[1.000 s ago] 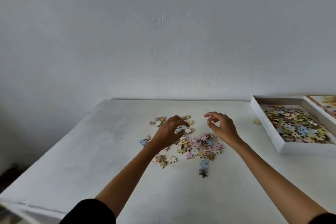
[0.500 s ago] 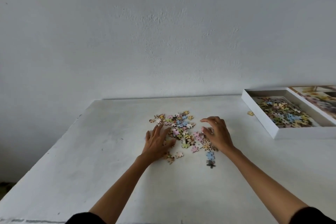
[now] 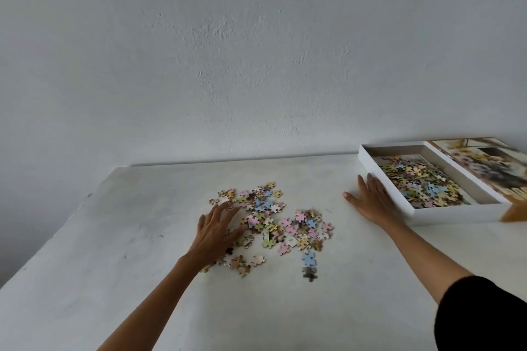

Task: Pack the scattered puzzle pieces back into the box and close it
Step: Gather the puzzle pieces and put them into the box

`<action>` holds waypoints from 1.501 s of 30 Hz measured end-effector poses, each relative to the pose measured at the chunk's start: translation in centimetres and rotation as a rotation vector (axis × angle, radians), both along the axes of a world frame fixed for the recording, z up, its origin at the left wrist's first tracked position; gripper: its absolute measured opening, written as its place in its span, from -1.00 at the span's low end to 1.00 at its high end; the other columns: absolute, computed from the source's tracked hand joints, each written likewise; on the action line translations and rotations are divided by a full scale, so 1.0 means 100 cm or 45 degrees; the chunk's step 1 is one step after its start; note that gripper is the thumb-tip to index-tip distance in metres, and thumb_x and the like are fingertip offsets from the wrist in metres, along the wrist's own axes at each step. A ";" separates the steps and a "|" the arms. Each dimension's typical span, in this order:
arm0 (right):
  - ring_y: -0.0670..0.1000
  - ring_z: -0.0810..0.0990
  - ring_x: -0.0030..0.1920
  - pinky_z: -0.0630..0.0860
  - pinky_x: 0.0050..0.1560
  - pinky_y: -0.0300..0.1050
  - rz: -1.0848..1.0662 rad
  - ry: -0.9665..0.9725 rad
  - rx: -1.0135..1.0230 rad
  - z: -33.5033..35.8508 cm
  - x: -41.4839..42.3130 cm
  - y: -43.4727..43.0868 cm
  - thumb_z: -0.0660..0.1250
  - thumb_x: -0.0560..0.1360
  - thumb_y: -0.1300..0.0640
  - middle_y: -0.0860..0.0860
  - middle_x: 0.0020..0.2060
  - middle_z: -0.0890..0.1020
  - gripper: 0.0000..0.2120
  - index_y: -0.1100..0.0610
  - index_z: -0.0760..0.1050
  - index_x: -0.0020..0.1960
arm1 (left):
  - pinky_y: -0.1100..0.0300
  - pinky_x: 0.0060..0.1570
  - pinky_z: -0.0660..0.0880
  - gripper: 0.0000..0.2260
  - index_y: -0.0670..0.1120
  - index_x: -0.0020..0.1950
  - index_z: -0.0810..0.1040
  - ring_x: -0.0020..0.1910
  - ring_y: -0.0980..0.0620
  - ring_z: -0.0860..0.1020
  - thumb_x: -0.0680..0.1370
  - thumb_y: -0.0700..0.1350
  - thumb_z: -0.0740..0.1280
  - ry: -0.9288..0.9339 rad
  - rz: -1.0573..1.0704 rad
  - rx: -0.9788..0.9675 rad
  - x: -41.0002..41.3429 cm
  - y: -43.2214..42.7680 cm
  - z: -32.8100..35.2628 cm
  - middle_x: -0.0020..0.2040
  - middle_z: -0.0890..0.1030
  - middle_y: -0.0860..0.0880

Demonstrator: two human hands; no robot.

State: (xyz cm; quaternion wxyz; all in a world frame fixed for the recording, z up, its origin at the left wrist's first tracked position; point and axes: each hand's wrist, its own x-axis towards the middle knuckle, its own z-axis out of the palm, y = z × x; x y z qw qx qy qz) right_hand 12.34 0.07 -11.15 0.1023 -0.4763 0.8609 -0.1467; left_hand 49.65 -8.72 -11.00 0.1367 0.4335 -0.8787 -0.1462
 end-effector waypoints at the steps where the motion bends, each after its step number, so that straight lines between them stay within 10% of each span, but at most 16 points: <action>1: 0.08 -0.19 0.51 -0.19 0.49 0.01 -0.015 -0.004 0.003 -0.001 0.000 -0.002 0.01 0.52 -0.25 0.13 0.51 -0.14 -0.29 0.10 -0.14 0.49 | -0.06 0.45 0.02 -0.05 0.13 0.44 0.15 0.47 -0.04 0.12 0.20 0.57 -0.34 -0.002 -0.001 0.009 0.000 0.001 0.001 0.49 0.13 -0.03; 12: 0.10 0.04 0.47 0.08 0.43 0.02 0.282 -0.082 -0.185 0.000 0.072 0.006 0.08 0.53 -0.18 0.08 0.47 0.15 -0.44 0.06 0.14 0.45 | -0.07 0.47 -0.05 -0.06 0.12 0.45 0.08 0.47 -0.07 0.09 0.20 0.57 -0.34 -0.017 -0.006 0.094 0.000 0.004 0.000 0.50 0.07 -0.09; 19: 0.07 0.03 0.48 -0.01 0.46 -0.05 0.512 0.076 -0.163 -0.005 0.134 0.017 -0.57 0.14 -0.52 0.06 0.46 0.15 0.12 0.06 0.07 0.46 | -0.09 0.48 -0.04 -0.06 0.09 0.45 0.12 0.47 -0.06 0.11 0.23 0.55 -0.36 -0.003 -0.046 0.049 -0.016 0.014 -0.002 0.50 0.08 -0.09; 25: -0.03 -0.09 0.48 0.07 0.41 -0.03 0.486 -0.329 -0.373 0.004 0.142 0.034 -0.23 0.15 -0.61 -0.06 0.50 0.00 -0.01 -0.10 0.12 0.43 | -0.06 0.45 -0.02 -0.11 0.12 0.45 0.12 0.47 -0.04 0.11 0.25 0.57 -0.20 0.140 -0.064 0.117 -0.006 0.021 0.004 0.50 0.09 -0.05; 31: 0.00 -0.46 0.37 -0.27 0.42 0.01 0.665 -0.126 -0.022 -0.002 0.146 0.056 -0.11 -0.06 -0.69 0.00 0.39 -0.45 0.14 -0.21 -0.43 0.35 | 0.03 0.44 -0.20 -0.10 0.27 0.44 -0.17 0.51 -0.03 -0.14 0.19 0.60 -0.03 -0.120 -0.267 0.012 0.017 0.035 -0.002 0.53 -0.08 -0.03; 45: 0.13 -0.23 0.50 -0.25 0.43 0.23 0.607 -0.077 -0.063 0.002 0.148 -0.003 -0.30 -0.07 -0.68 0.04 0.51 -0.17 0.18 -0.17 -0.17 0.46 | -0.13 0.45 -0.12 0.01 0.24 0.46 -0.22 0.52 -0.08 -0.13 0.10 0.64 -0.07 -0.094 -0.160 -0.053 -0.045 0.010 -0.005 0.54 -0.12 -0.03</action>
